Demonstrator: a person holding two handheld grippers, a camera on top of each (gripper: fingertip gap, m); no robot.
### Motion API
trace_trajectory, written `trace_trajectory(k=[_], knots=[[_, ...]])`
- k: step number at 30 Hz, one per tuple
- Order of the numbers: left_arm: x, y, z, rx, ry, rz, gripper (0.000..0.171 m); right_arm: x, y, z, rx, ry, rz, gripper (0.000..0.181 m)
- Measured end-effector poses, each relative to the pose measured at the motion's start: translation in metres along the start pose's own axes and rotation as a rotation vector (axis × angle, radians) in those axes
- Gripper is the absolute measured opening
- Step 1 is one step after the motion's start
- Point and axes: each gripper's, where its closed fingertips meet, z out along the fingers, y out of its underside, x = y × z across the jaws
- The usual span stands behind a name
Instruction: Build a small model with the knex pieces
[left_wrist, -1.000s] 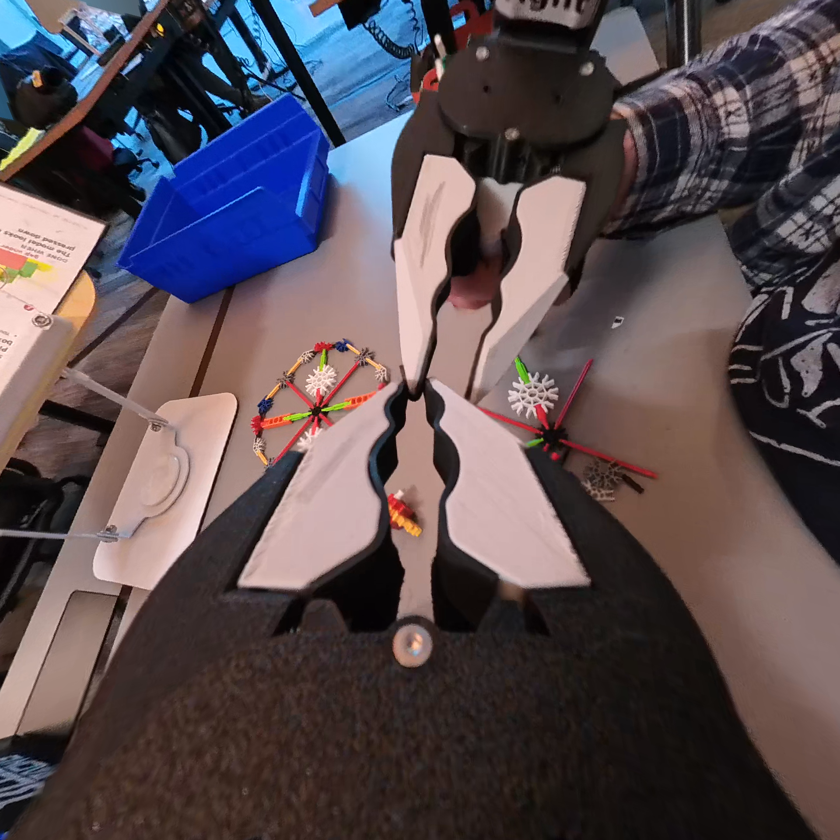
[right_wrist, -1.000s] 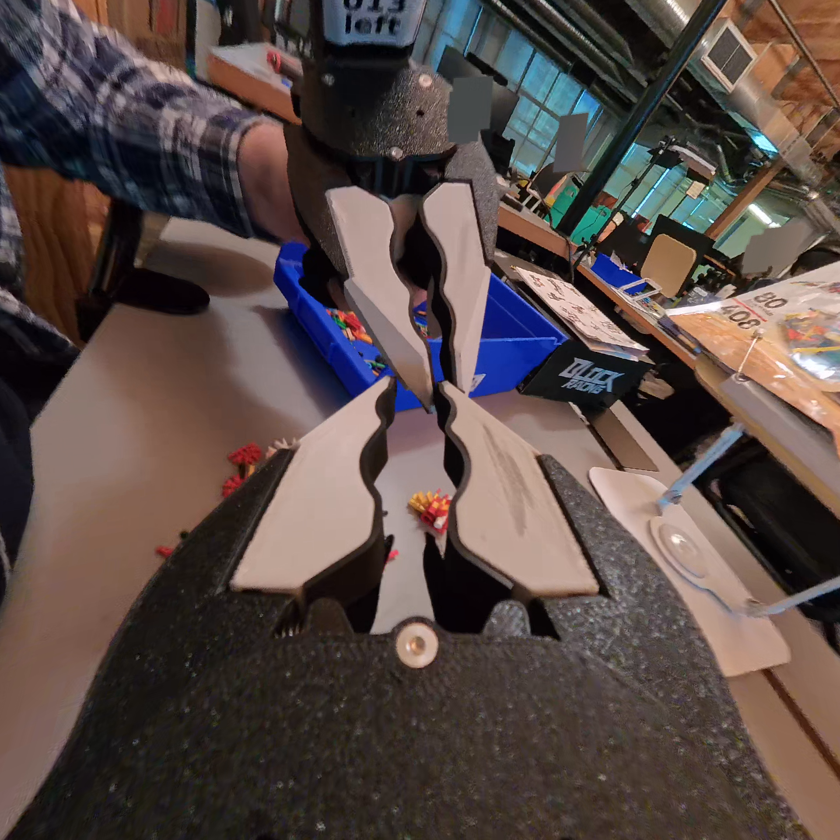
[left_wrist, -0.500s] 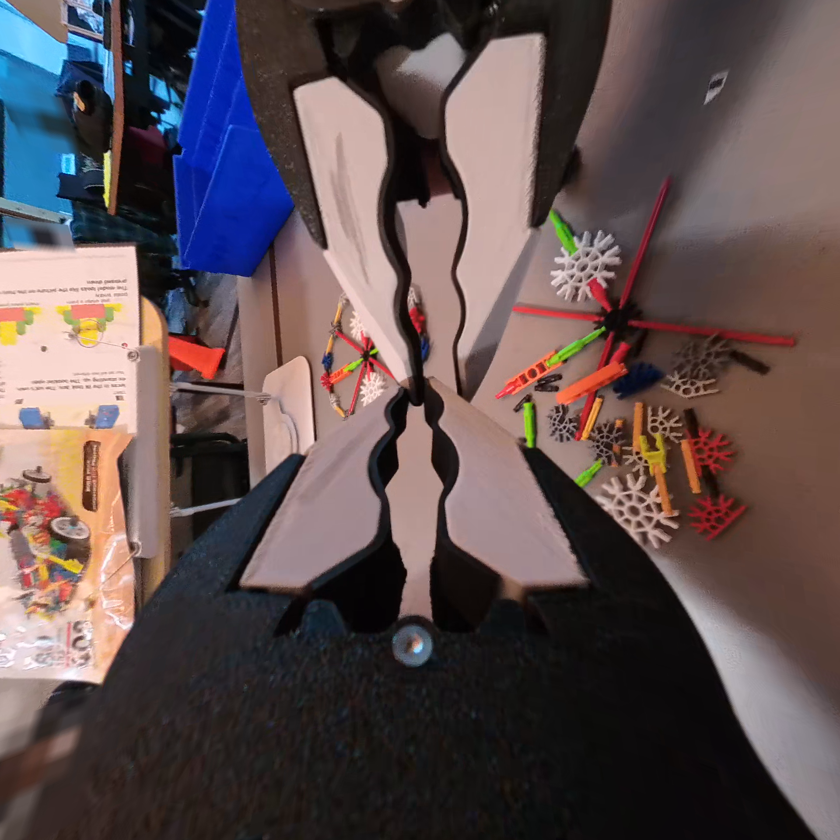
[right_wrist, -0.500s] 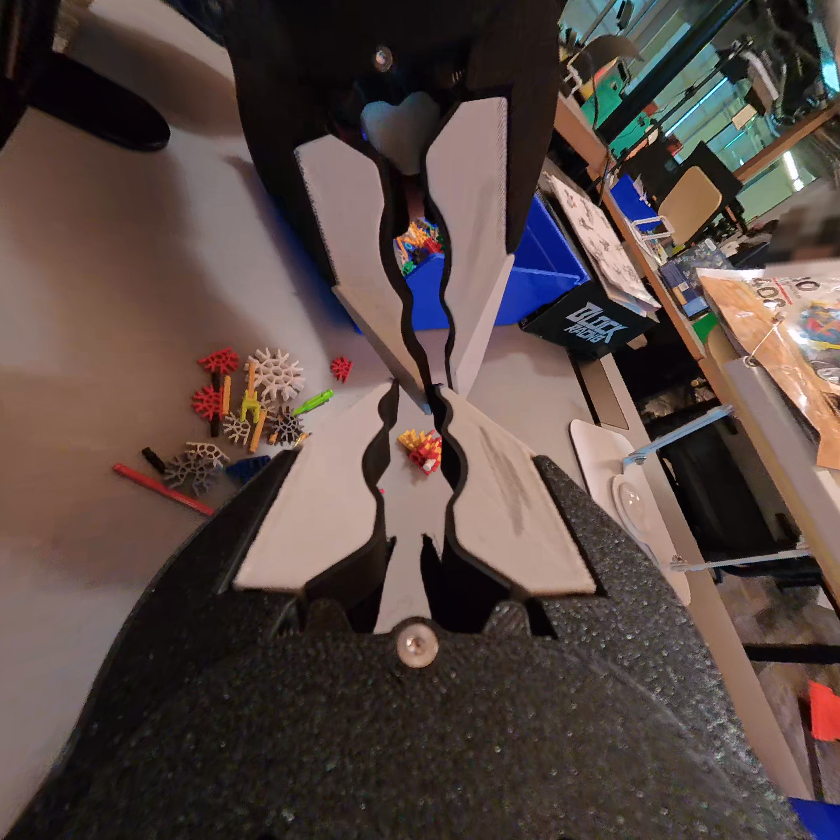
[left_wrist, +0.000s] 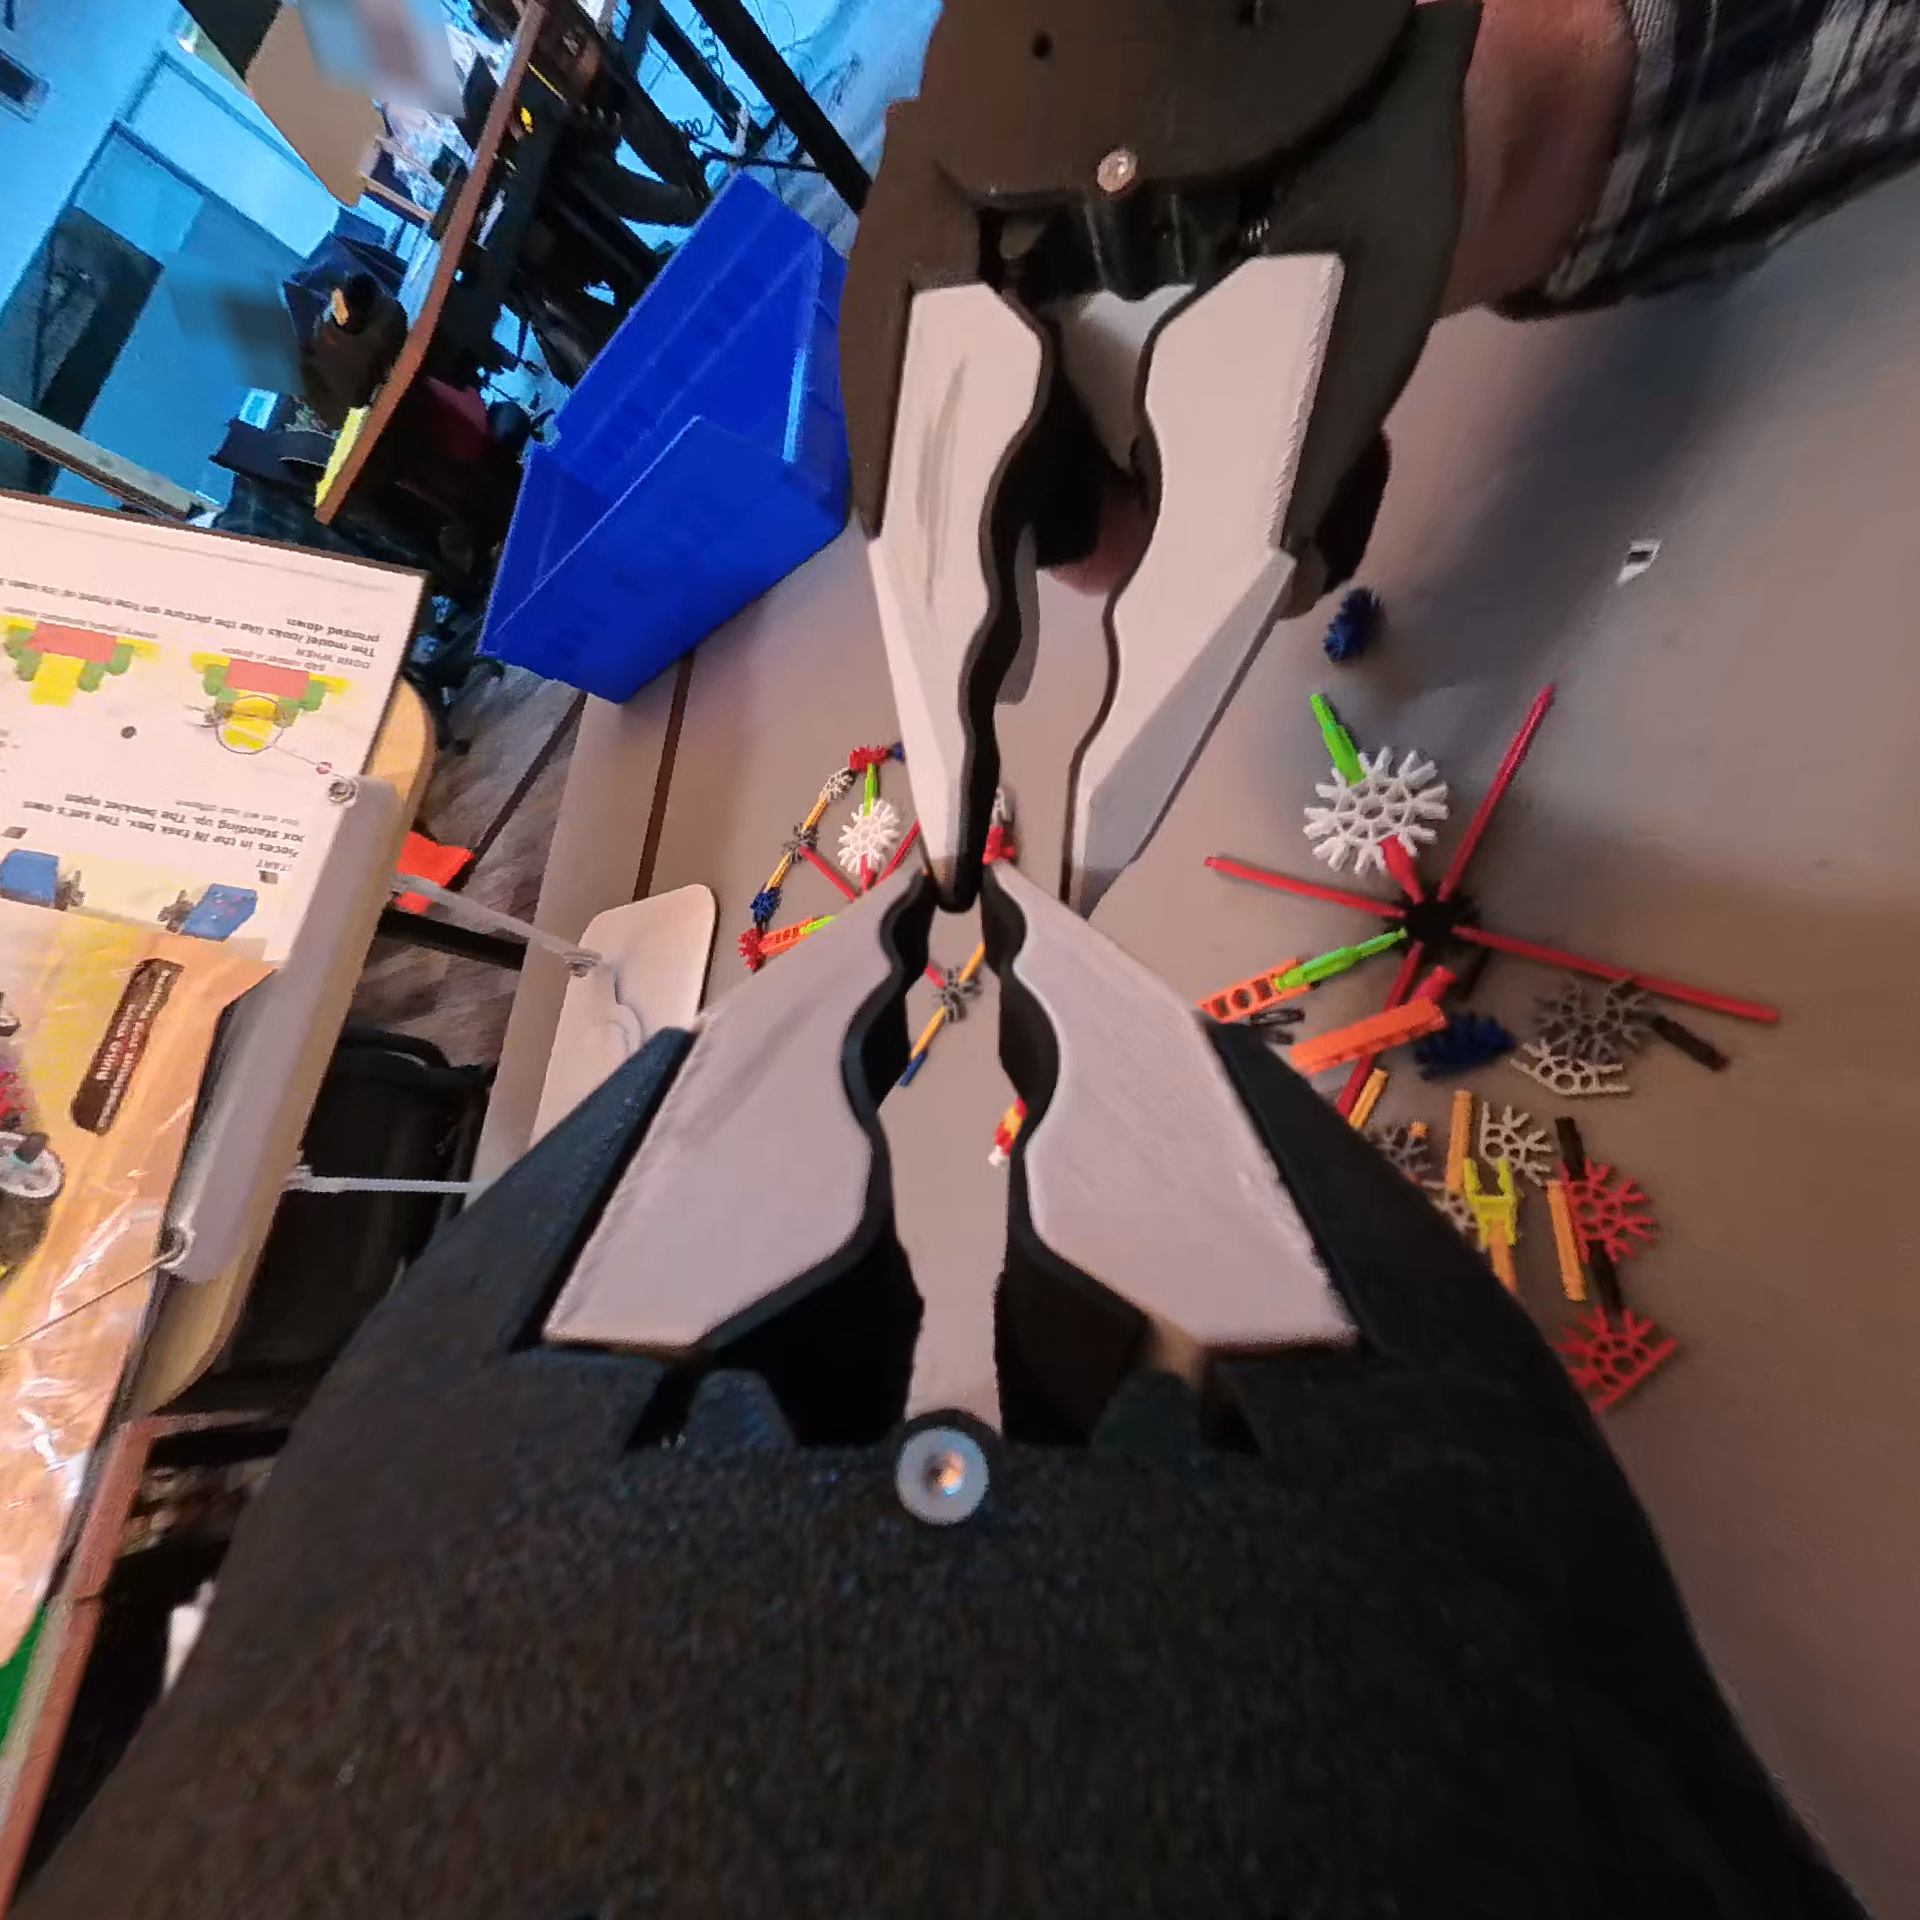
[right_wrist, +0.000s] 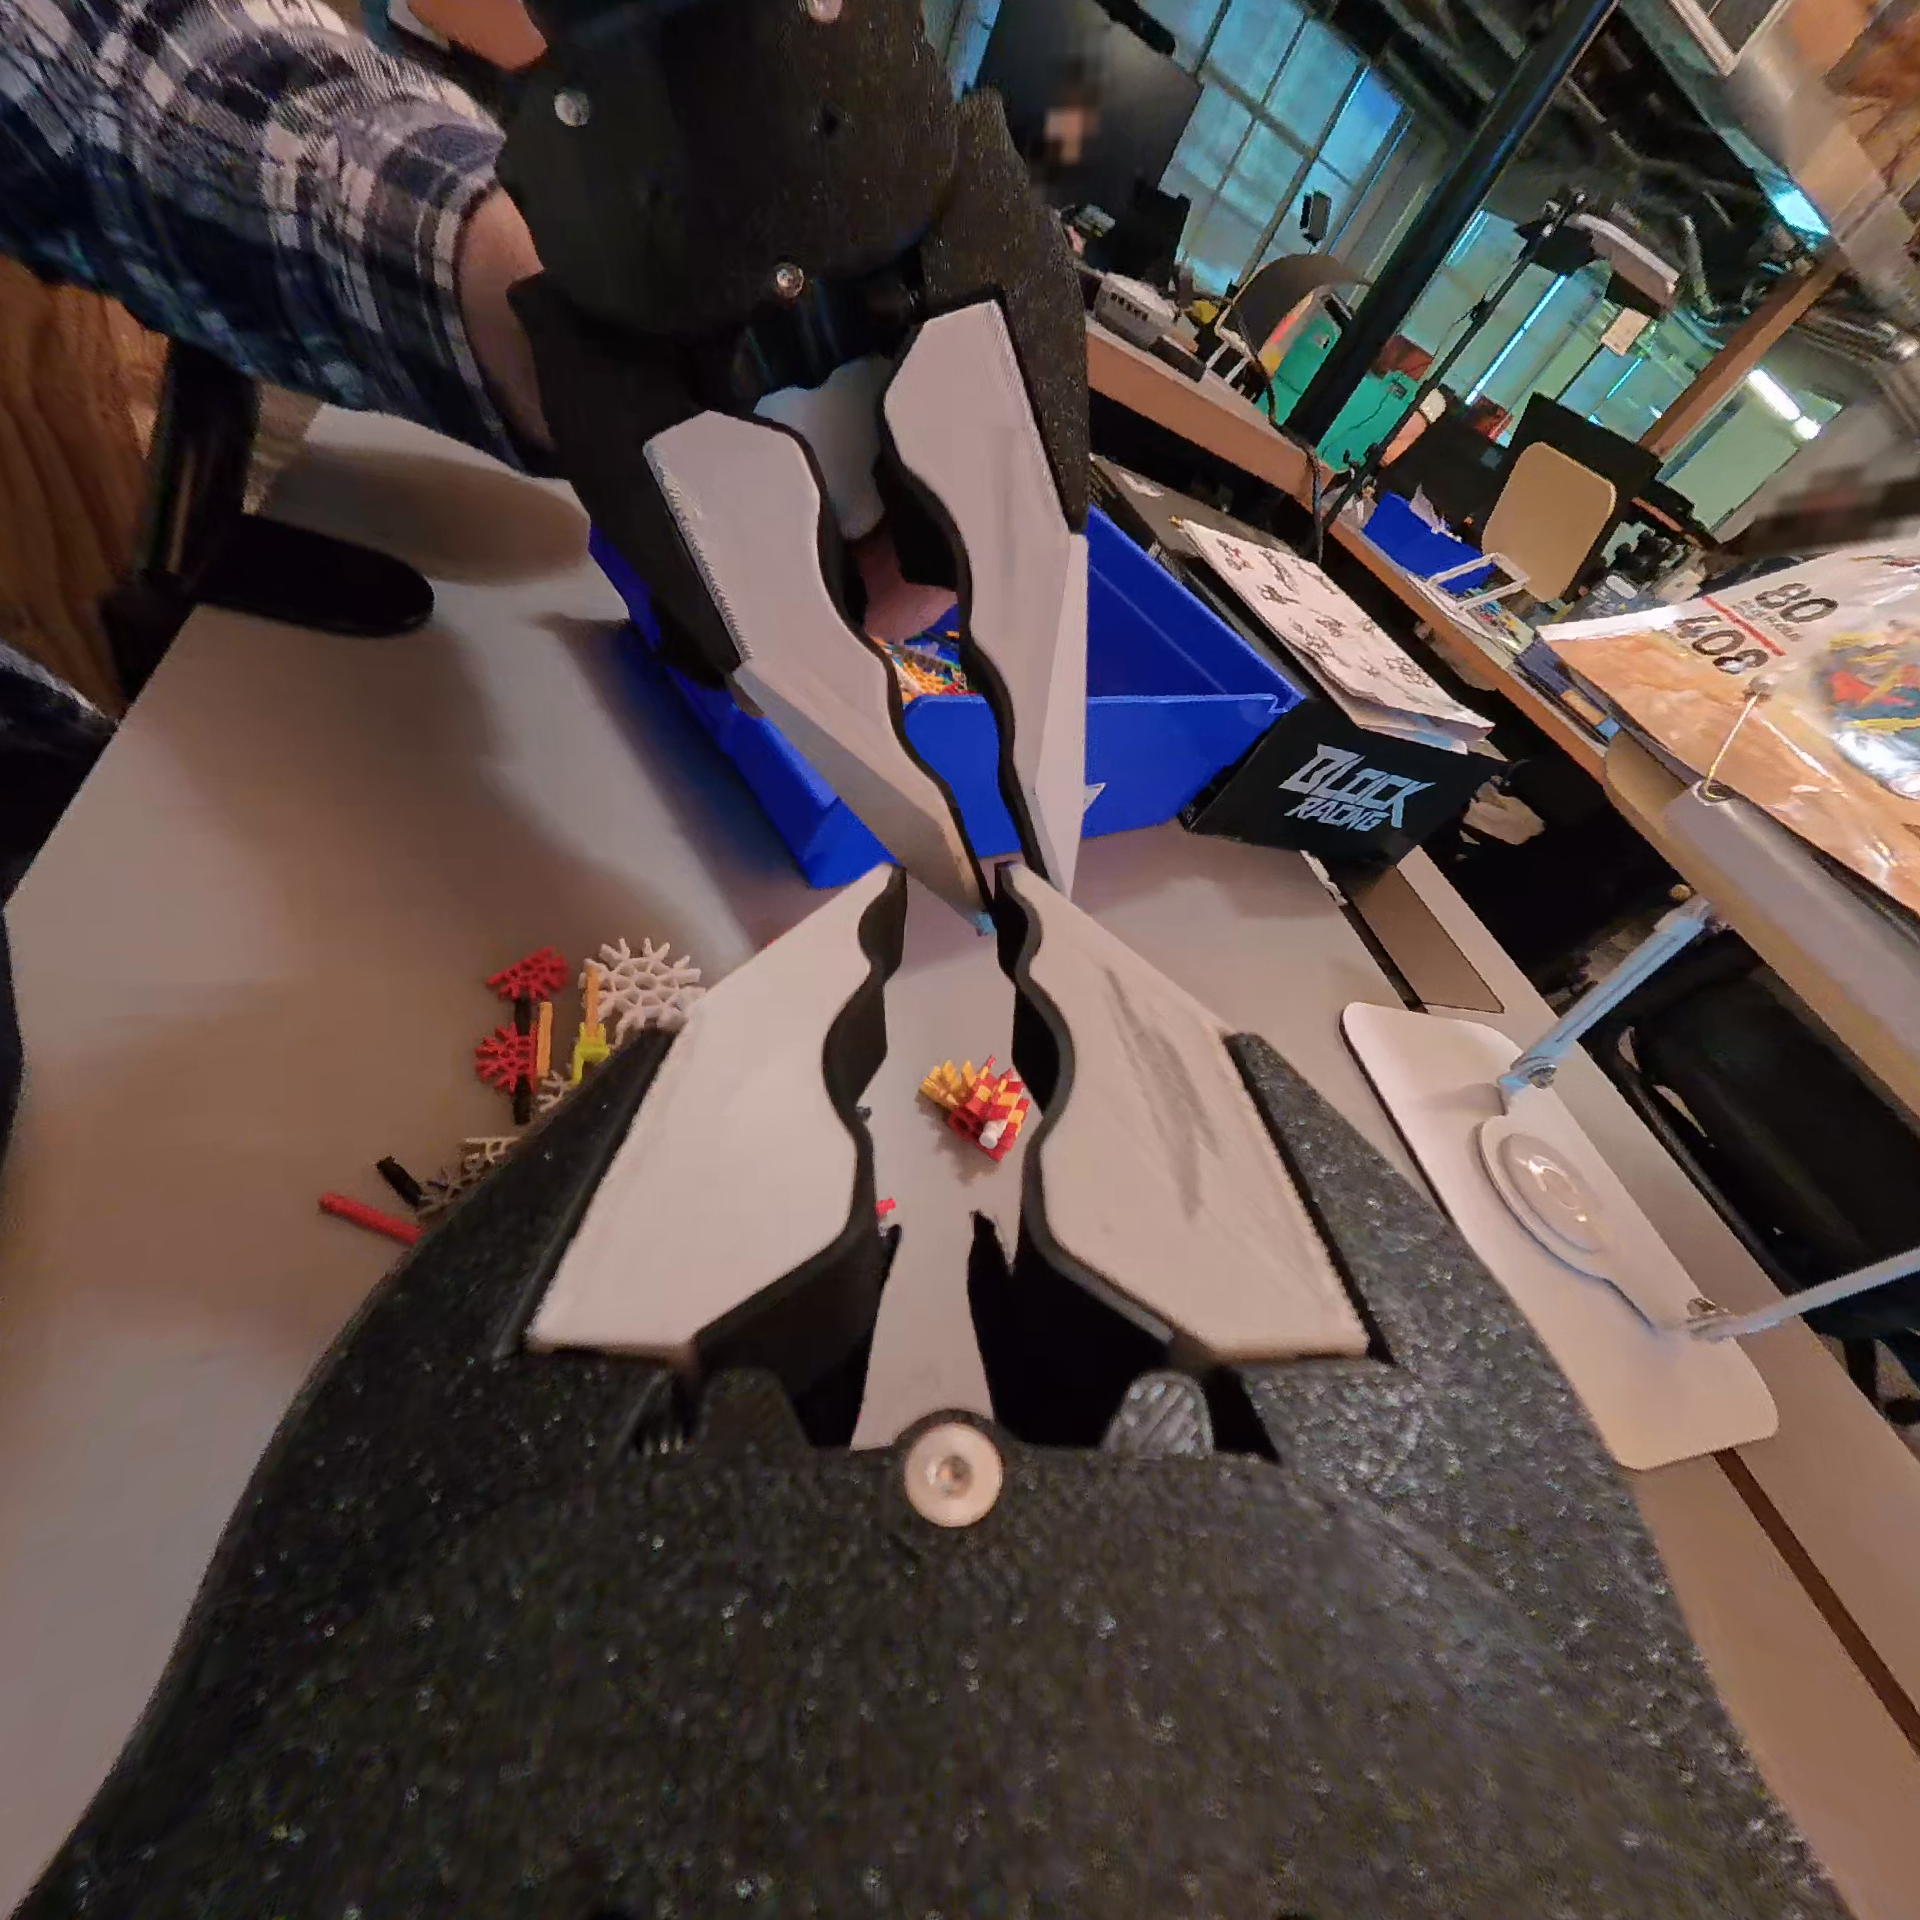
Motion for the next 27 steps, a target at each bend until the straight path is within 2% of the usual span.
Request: trace_trajectory(k=[3,9,15,22,25,27], knots=[[0.0,-0.003,-0.001,0.02,0.006,-0.01,0.008,0.0,-0.003,-0.002,0.019,-0.005,0.015,0.016],[0.002,-0.001,-0.001,-0.055,-0.049,0.138,0.006,-0.002,-0.001,-0.001,-0.006,-0.001,-0.01,0.015],[0.011,0.004,-0.002,-0.11,-0.039,0.281,0.003,-0.01,0.003,0.001,-0.037,-0.038,-0.033,0.013],[0.023,-0.007,-0.011,-0.039,0.057,0.278,0.003,-0.023,-0.008,-0.004,0.037,-0.148,-0.004,0.01],[0.037,-0.001,-0.011,-0.037,0.153,0.273,0.005,-0.035,-0.003,-0.003,0.016,-0.232,0.017,0.008],[0.043,0.0,-0.011,0.004,0.208,0.21,0.006,-0.04,0.0,-0.003,0.022,-0.268,0.032,0.008]])
